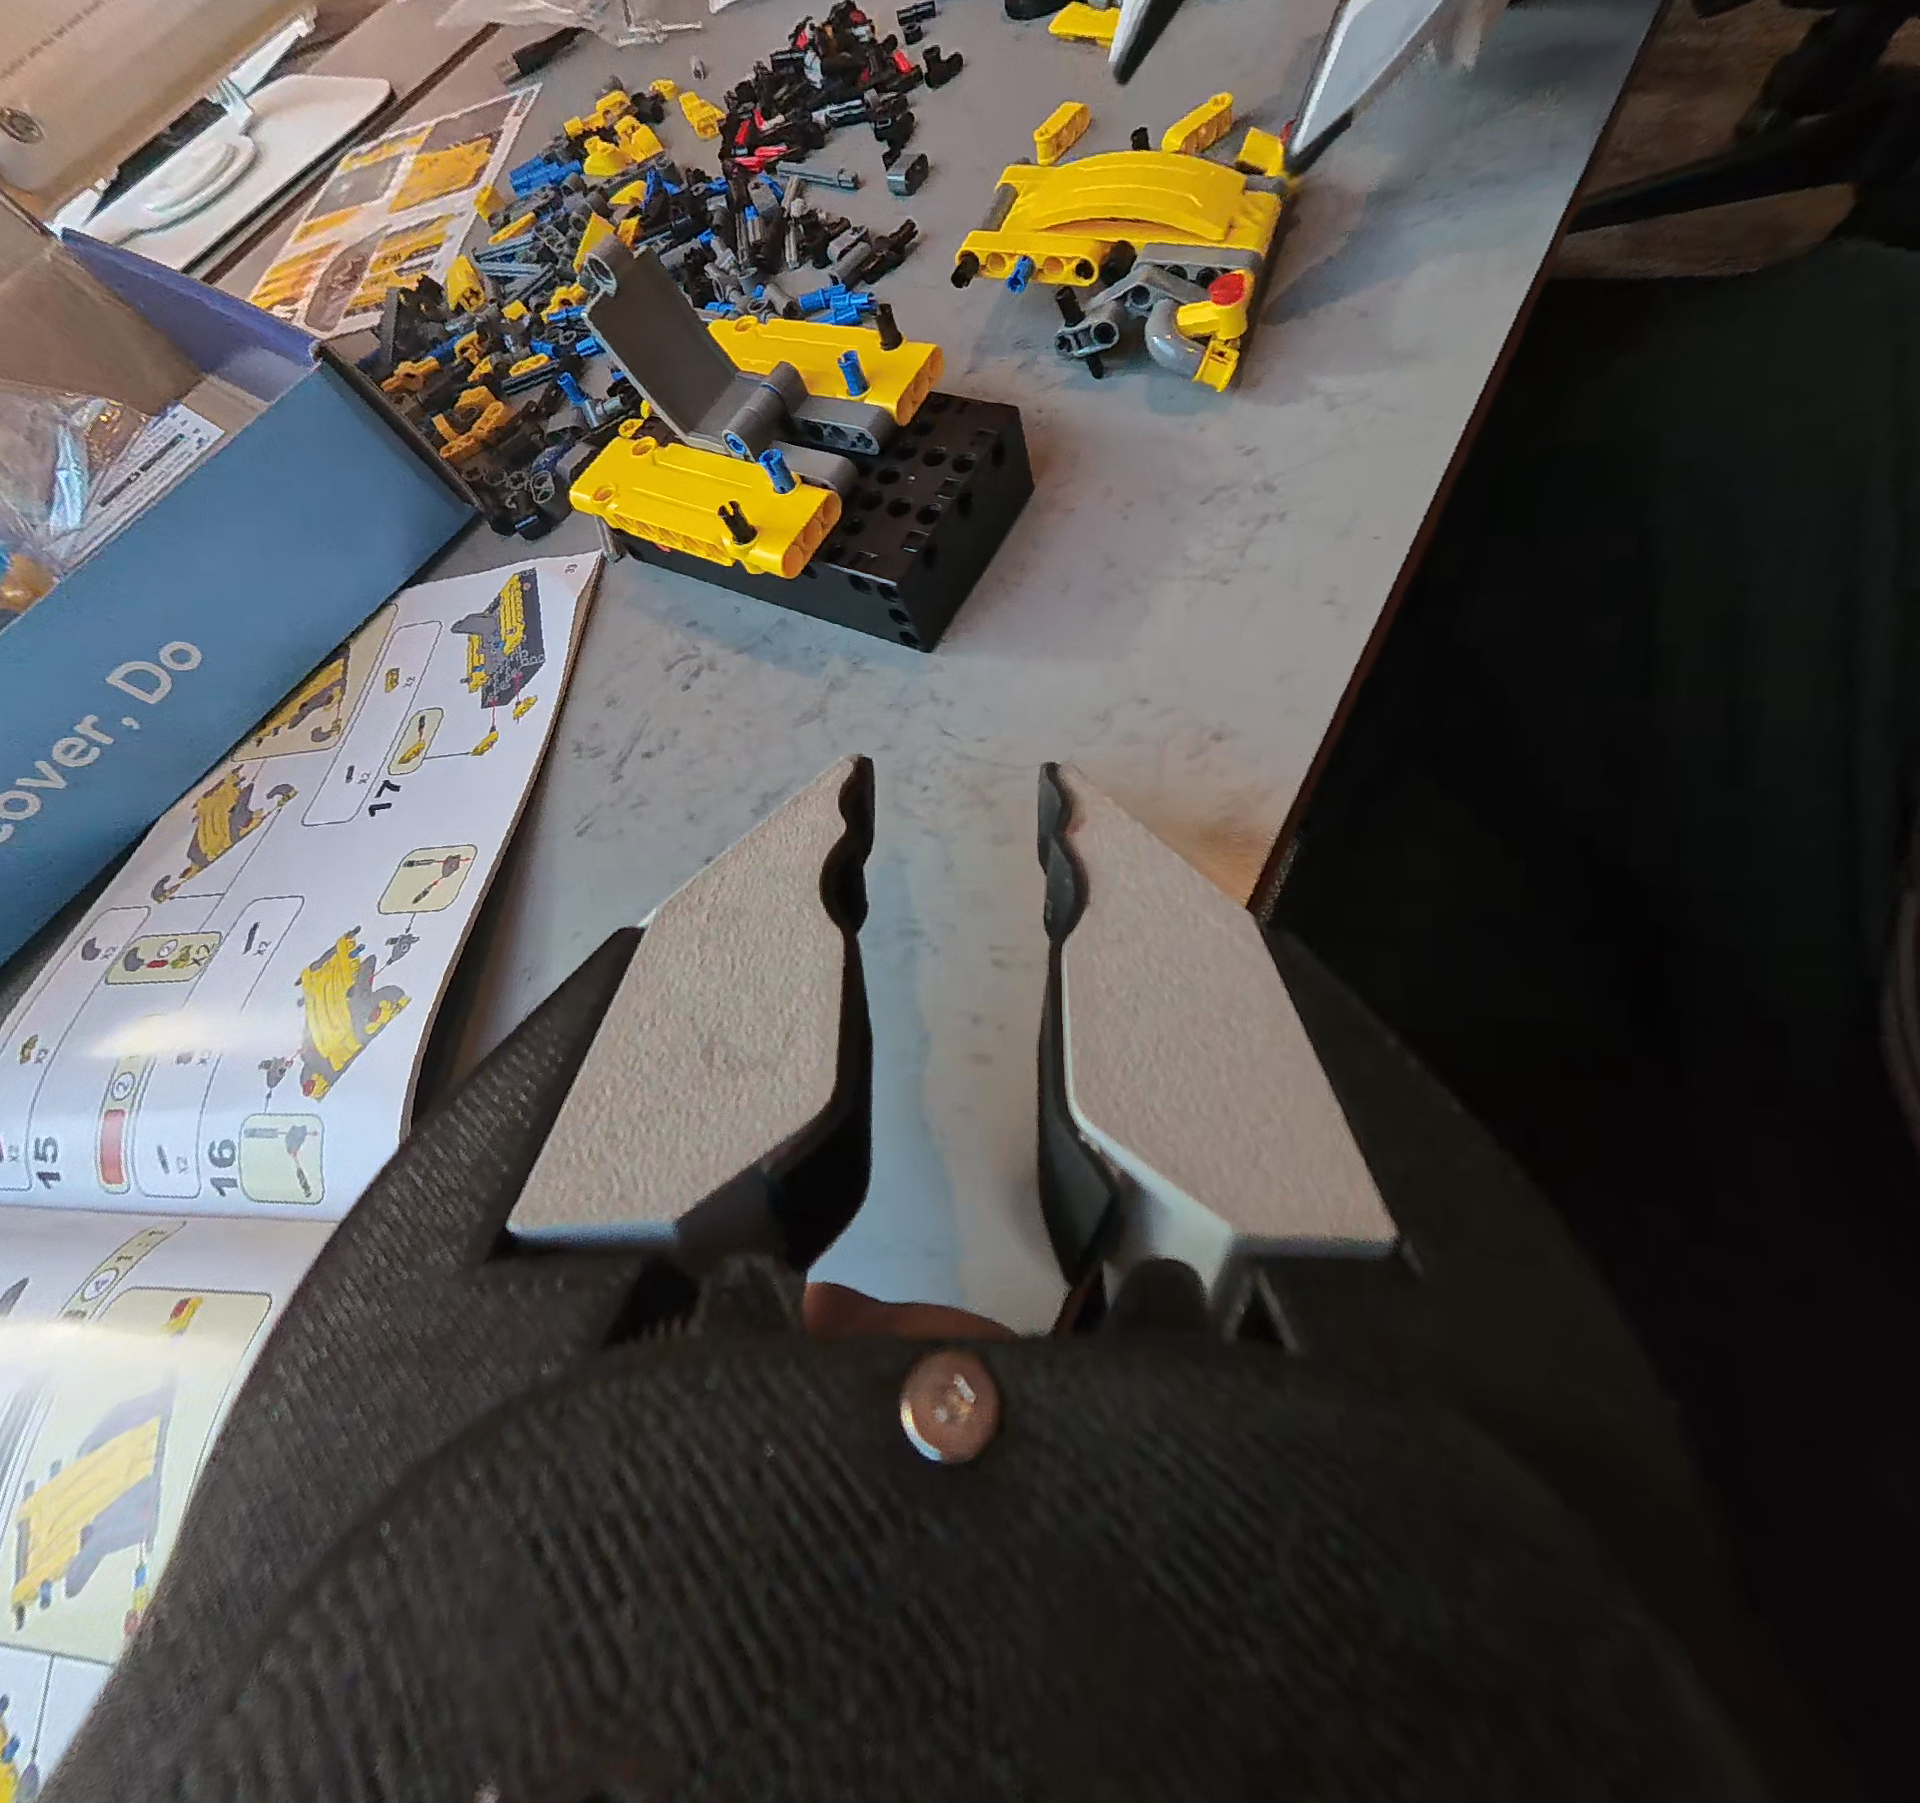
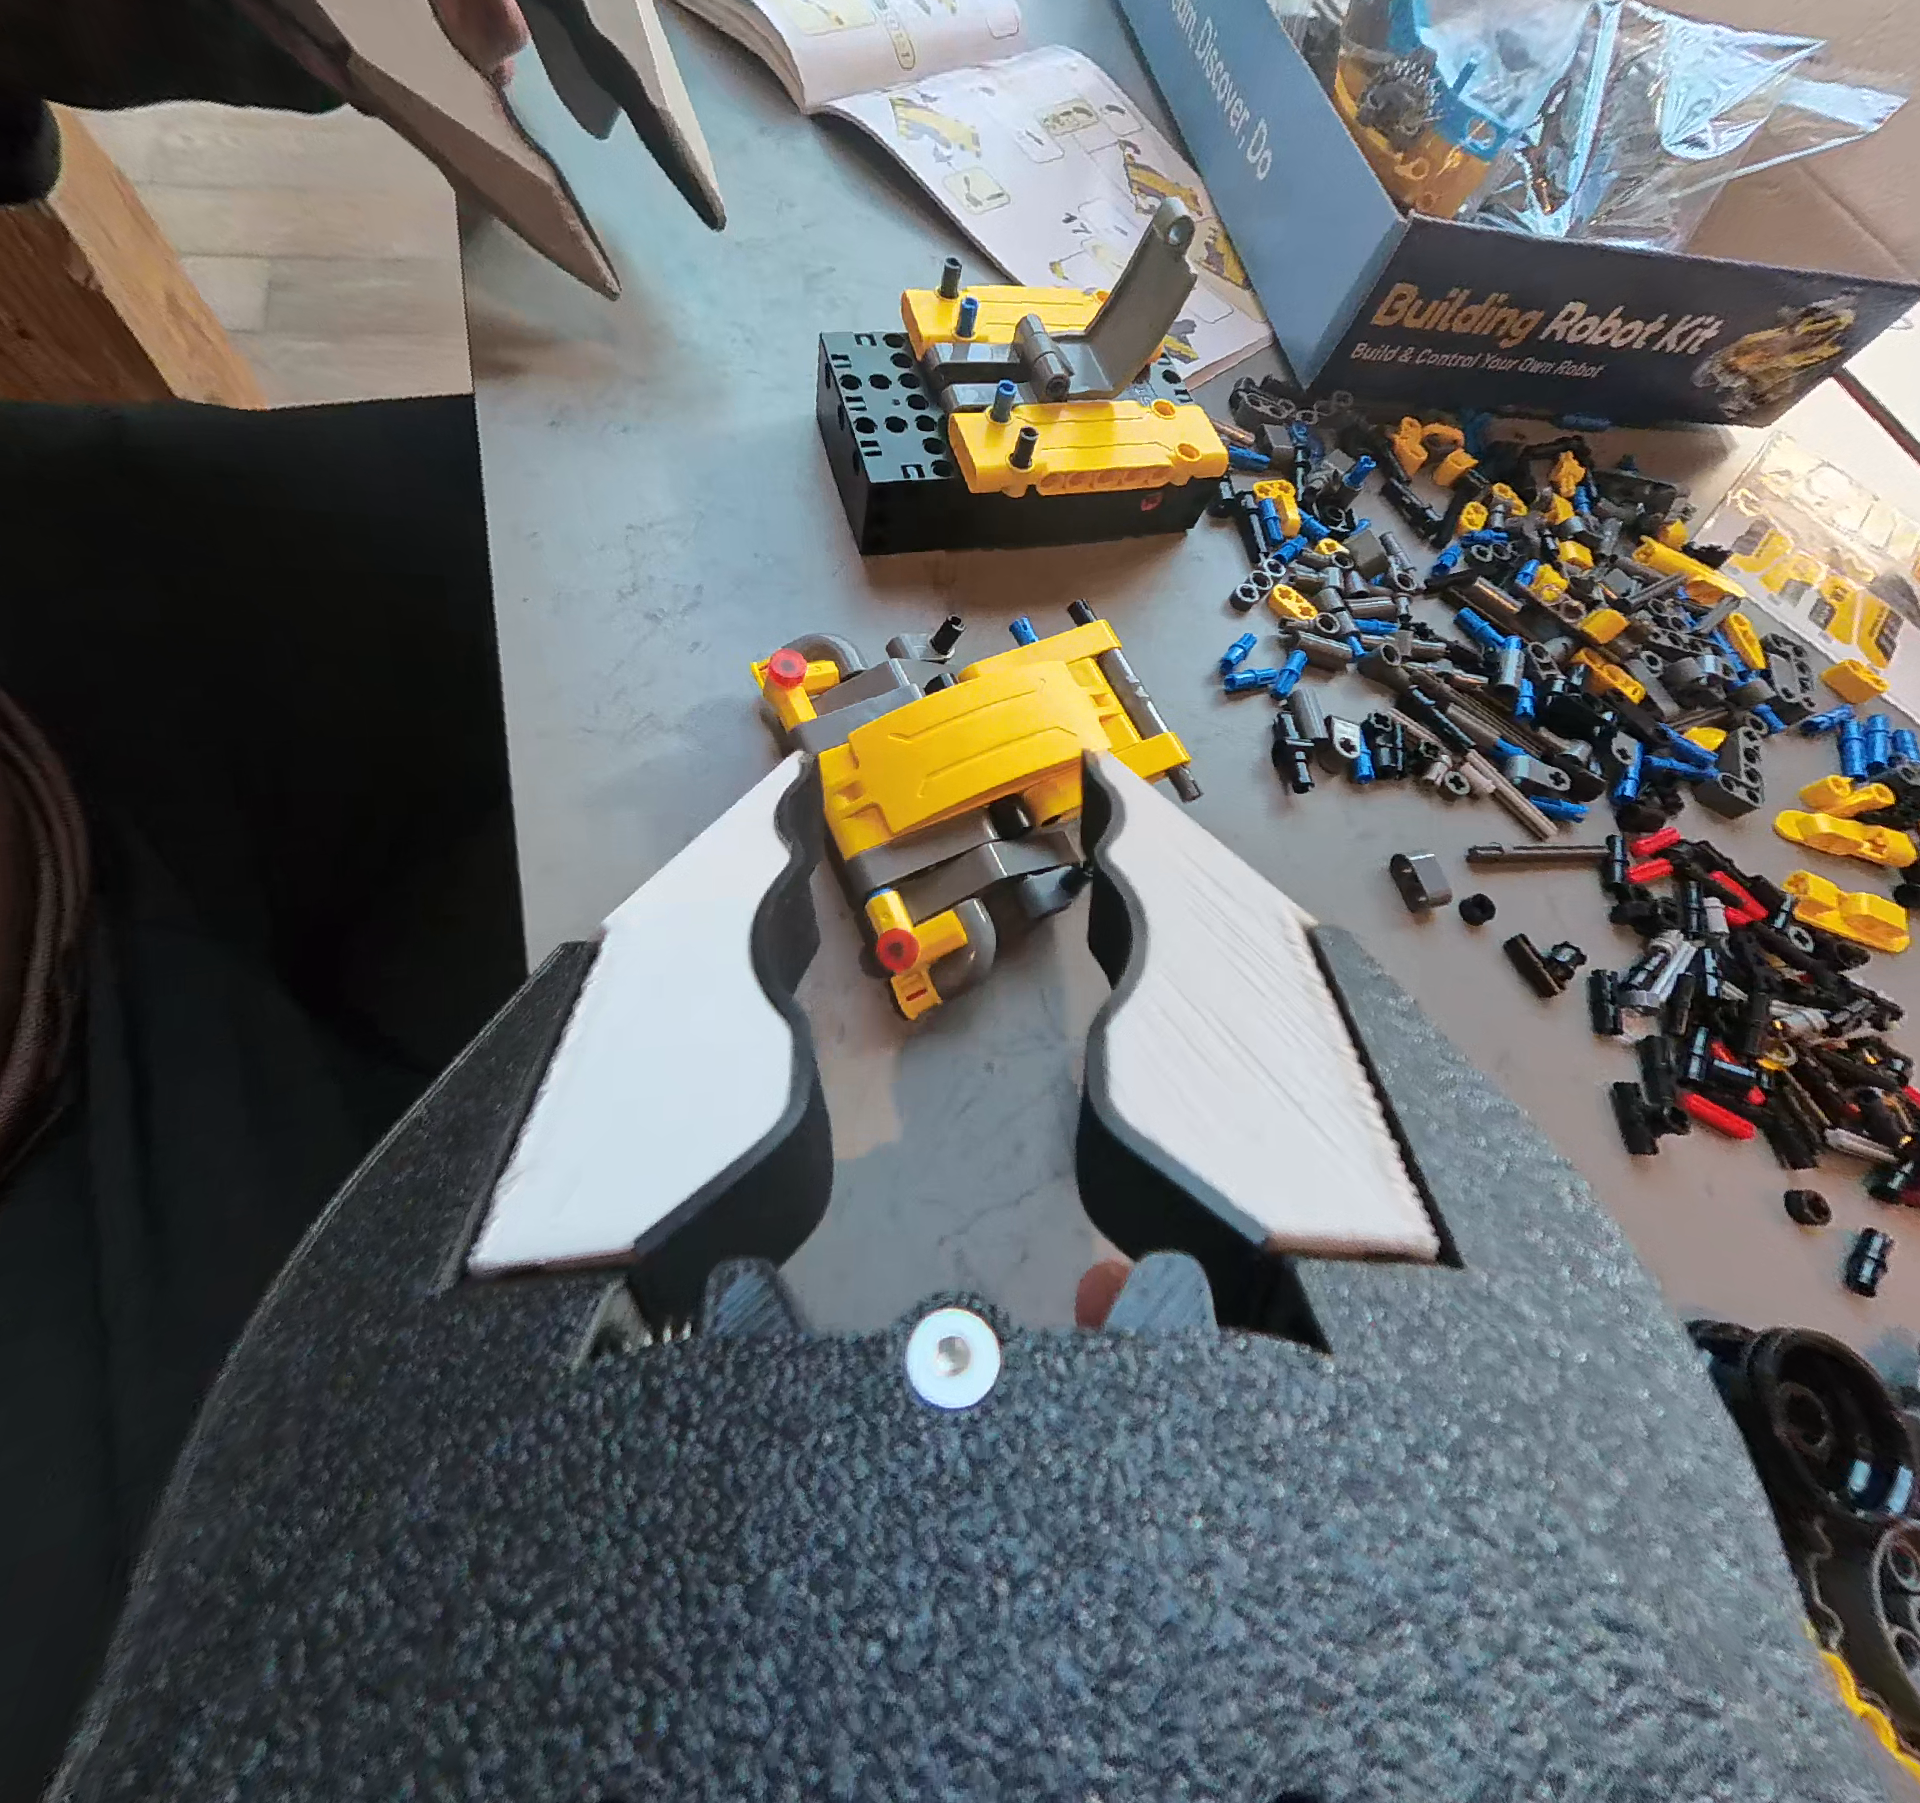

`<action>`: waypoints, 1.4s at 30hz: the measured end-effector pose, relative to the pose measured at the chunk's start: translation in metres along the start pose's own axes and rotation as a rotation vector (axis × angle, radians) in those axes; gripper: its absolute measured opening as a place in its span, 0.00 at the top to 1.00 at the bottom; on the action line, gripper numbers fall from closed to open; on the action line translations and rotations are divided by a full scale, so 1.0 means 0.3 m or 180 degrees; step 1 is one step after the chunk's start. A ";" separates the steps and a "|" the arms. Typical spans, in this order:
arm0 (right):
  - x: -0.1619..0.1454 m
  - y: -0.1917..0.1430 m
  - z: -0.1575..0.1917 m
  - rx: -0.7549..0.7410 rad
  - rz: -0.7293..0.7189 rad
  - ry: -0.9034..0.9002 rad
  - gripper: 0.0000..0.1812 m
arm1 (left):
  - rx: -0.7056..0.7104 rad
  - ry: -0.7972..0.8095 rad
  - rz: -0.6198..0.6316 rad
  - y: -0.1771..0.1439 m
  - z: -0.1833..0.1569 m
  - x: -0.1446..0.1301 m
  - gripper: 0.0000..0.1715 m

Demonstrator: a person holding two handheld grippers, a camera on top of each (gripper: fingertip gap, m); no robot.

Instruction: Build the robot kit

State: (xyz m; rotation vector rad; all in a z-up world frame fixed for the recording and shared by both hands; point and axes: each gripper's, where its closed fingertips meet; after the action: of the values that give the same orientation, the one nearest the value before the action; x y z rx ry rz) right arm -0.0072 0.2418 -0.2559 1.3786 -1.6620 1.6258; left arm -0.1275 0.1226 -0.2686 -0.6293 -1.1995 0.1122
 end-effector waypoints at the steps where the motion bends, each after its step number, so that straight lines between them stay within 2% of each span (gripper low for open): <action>1: 0.000 -0.013 -0.004 -0.0019 -0.0022 0.0019 0.75 | 0.0005 -0.0002 0.0008 0.001 0.001 -0.001 0.84; 7: -0.064 -0.173 -0.115 -0.0465 0.0040 0.0104 0.79 | 0.0009 0.0008 0.0019 0.002 0.000 -0.002 0.84; 10: -0.116 -0.213 -0.148 -0.0552 0.0136 0.0257 0.80 | -0.0035 -0.0045 0.0010 0.001 0.000 -0.001 0.84; 14: -0.147 -0.176 -0.124 -0.0385 0.0286 0.0363 0.80 | -0.0066 -0.0076 -0.0002 0.000 -0.001 0.001 0.83; 18: -0.198 -0.119 -0.114 -0.0292 0.0640 0.0431 0.85 | -0.0064 -0.0063 0.0020 0.002 -0.002 -0.002 0.83; 21: -0.194 -0.103 -0.115 -0.0227 0.0665 0.0501 0.86 | -0.0056 -0.0052 0.0018 0.002 -0.002 -0.002 0.83; 24: -0.210 -0.092 -0.112 -0.0175 0.0772 0.0543 0.98 | -0.0061 -0.0063 0.0021 0.002 -0.001 -0.002 0.83; 28: -0.205 -0.095 -0.112 -0.0185 0.0752 0.0536 0.98 | -0.0073 -0.0082 0.0033 0.003 -0.001 -0.003 0.84; 33: -0.144 -0.134 -0.133 -0.0259 0.0484 0.0607 0.98 | -0.0056 -0.0064 0.0034 0.003 -0.001 -0.004 0.83; 38: -0.237 -0.110 -0.114 -0.0153 0.0854 0.0736 0.97 | -0.0074 -0.0069 0.0047 0.004 -0.002 -0.005 0.83; 42: -0.192 -0.121 -0.126 -0.0173 0.0682 0.0727 0.98 | -0.0071 -0.0076 0.0048 0.005 -0.001 -0.005 0.83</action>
State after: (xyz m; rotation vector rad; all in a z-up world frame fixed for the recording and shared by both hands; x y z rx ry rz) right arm 0.0351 0.3030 -0.2787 0.9744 -1.7484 1.7661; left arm -0.1275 0.1231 -0.2707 -0.6583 -1.2208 0.1196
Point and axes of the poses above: each gripper's, where its closed fingertips meet, y out along the fingers, x out of its top, z = x × y across the jaws, and after that the axes turned 2 degrees about -y, right-handed
